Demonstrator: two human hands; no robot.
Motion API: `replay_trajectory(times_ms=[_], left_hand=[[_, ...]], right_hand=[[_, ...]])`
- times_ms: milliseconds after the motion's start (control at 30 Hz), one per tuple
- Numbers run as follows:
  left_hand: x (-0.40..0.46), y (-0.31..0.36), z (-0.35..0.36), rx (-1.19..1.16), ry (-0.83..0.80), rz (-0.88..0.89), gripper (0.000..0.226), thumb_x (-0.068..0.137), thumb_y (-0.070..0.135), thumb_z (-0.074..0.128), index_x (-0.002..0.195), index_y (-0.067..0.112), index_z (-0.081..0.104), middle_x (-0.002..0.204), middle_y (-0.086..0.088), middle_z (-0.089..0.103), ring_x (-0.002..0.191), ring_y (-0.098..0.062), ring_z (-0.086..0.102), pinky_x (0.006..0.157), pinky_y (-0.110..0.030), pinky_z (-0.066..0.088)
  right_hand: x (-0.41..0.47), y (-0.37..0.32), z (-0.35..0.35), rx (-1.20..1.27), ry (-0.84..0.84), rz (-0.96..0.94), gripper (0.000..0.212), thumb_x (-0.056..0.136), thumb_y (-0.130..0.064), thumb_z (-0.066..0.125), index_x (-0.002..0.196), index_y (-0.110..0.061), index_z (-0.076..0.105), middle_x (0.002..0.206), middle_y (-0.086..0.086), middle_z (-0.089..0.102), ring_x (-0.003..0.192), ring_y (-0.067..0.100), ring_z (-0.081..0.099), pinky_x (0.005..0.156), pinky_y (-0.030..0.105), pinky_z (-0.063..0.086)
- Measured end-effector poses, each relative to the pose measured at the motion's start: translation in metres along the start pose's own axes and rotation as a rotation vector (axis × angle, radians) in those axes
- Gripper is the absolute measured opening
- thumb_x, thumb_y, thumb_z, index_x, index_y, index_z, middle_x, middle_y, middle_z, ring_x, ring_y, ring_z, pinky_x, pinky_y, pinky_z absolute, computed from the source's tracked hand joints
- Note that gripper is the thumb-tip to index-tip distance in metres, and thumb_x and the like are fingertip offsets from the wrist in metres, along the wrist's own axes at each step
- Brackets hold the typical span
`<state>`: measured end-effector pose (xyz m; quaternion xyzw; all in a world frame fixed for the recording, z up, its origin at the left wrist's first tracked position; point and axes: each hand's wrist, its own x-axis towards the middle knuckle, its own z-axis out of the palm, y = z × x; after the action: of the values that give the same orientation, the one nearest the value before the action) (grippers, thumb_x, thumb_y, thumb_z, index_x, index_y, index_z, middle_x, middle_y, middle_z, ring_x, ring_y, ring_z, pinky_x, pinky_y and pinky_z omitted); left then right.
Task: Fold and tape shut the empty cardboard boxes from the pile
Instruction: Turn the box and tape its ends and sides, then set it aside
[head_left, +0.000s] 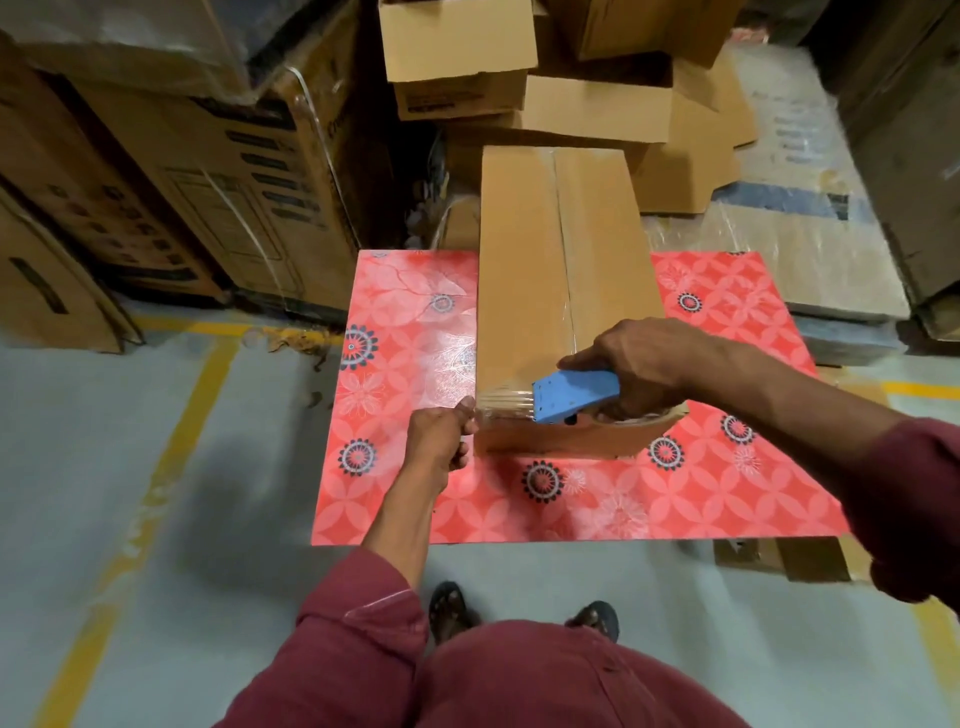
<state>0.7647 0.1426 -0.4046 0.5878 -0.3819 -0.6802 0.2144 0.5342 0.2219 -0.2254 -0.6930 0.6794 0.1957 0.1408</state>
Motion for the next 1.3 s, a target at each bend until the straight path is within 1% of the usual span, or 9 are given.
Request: replay_trajectory(times_ms=[167, 300, 400, 467, 533, 600, 700, 900, 1300], left_hand=[[-0.002, -0.005, 0.016, 0.194, 0.157, 0.133, 0.036, 0.103, 0.048, 0.060, 0.099, 0.013, 0.059, 0.084, -0.009, 0.069, 0.060, -0.028, 0.063, 0.051, -0.033, 0.045], [-0.007, -0.025, 0.008, 0.420, 0.111, -0.057, 0.072, 0.088, 0.086, 0.042, 0.132, 0.030, 0.036, 0.113, -0.010, 0.056, 0.078, -0.034, 0.075, 0.040, -0.025, 0.044], [-0.004, -0.034, -0.004, 0.589, 0.168, -0.030, 0.065, 0.093, 0.072, 0.048, 0.135, 0.022, 0.050, 0.121, -0.012, 0.065, 0.097, -0.036, 0.073, 0.072, -0.039, 0.059], [-0.011, -0.020, -0.001, 0.570, 0.357, 0.247, 0.043, 0.101, 0.042, 0.059, 0.136, 0.020, 0.056, 0.131, -0.009, 0.060, 0.109, -0.031, 0.067, 0.091, -0.041, 0.053], [-0.028, 0.002, 0.006, 0.505, 0.406, 0.720, 0.033, 0.097, 0.019, 0.064, 0.129, 0.019, 0.065, 0.127, -0.002, 0.063, 0.105, -0.019, 0.067, 0.089, -0.033, 0.051], [-0.039, 0.016, 0.010, 0.611, 0.219, 1.132, 0.035, 0.090, 0.013, 0.069, 0.126, 0.014, 0.071, 0.128, 0.000, 0.070, 0.115, -0.015, 0.066, 0.097, -0.025, 0.050], [-0.033, 0.003, 0.010, 1.029, -0.055, 1.367, 0.054, 0.090, 0.029, 0.068, 0.141, 0.009, 0.064, 0.149, -0.007, 0.060, 0.138, -0.016, 0.055, 0.116, -0.029, 0.040], [-0.013, -0.014, 0.005, 1.312, -0.064, 1.397, 0.067, 0.087, 0.027, 0.058, 0.151, 0.010, 0.053, 0.159, -0.008, 0.049, 0.146, -0.022, 0.048, 0.125, -0.035, 0.026], [-0.018, -0.011, 0.007, 1.243, -0.063, 1.384, 0.062, 0.084, 0.027, 0.063, 0.144, 0.012, 0.062, 0.152, -0.006, 0.056, 0.141, -0.019, 0.053, 0.124, -0.030, 0.027]], right_hand=[[0.006, -0.009, -0.003, -0.078, -0.024, 0.015, 0.084, 0.076, -0.064, 0.072, 0.152, -0.050, 0.039, 0.129, -0.003, 0.066, 0.111, 0.027, 0.065, 0.071, 0.033, 0.044], [0.010, -0.012, -0.004, -0.119, -0.030, 0.024, 0.089, 0.073, -0.069, 0.073, 0.153, -0.050, 0.040, 0.127, -0.001, 0.066, 0.109, 0.028, 0.066, 0.072, 0.034, 0.045], [0.009, -0.012, -0.002, -0.180, -0.042, -0.007, 0.090, 0.075, -0.076, 0.069, 0.154, -0.042, 0.040, 0.127, 0.000, 0.062, 0.110, 0.029, 0.065, 0.069, 0.035, 0.045], [0.009, -0.014, 0.001, -0.232, -0.024, -0.057, 0.096, 0.075, -0.081, 0.067, 0.153, -0.032, 0.041, 0.130, 0.002, 0.053, 0.113, 0.029, 0.061, 0.073, 0.038, 0.049], [0.008, -0.015, 0.001, -0.248, -0.024, -0.101, 0.108, 0.071, -0.086, 0.064, 0.159, -0.033, 0.028, 0.142, 0.003, 0.044, 0.120, 0.029, 0.055, 0.086, 0.044, 0.052], [0.006, -0.016, -0.003, -0.241, -0.045, -0.141, 0.110, 0.072, -0.087, 0.062, 0.161, -0.043, 0.015, 0.144, 0.003, 0.044, 0.120, 0.030, 0.057, 0.090, 0.046, 0.052], [0.001, -0.017, -0.004, -0.209, -0.052, -0.209, 0.073, 0.083, -0.071, 0.065, 0.147, -0.052, 0.036, 0.137, 0.001, 0.052, 0.115, 0.032, 0.061, 0.087, 0.045, 0.054], [-0.005, -0.010, -0.003, -0.145, -0.091, -0.138, 0.052, 0.097, -0.050, 0.054, 0.145, -0.061, 0.037, 0.121, 0.001, 0.051, 0.115, 0.033, 0.061, 0.071, 0.036, 0.042], [-0.049, 0.053, 0.006, -0.056, -0.155, -0.060, 0.056, 0.097, -0.056, 0.051, 0.146, -0.070, 0.028, 0.103, -0.009, 0.038, 0.123, 0.022, 0.057, 0.091, 0.045, 0.047]])
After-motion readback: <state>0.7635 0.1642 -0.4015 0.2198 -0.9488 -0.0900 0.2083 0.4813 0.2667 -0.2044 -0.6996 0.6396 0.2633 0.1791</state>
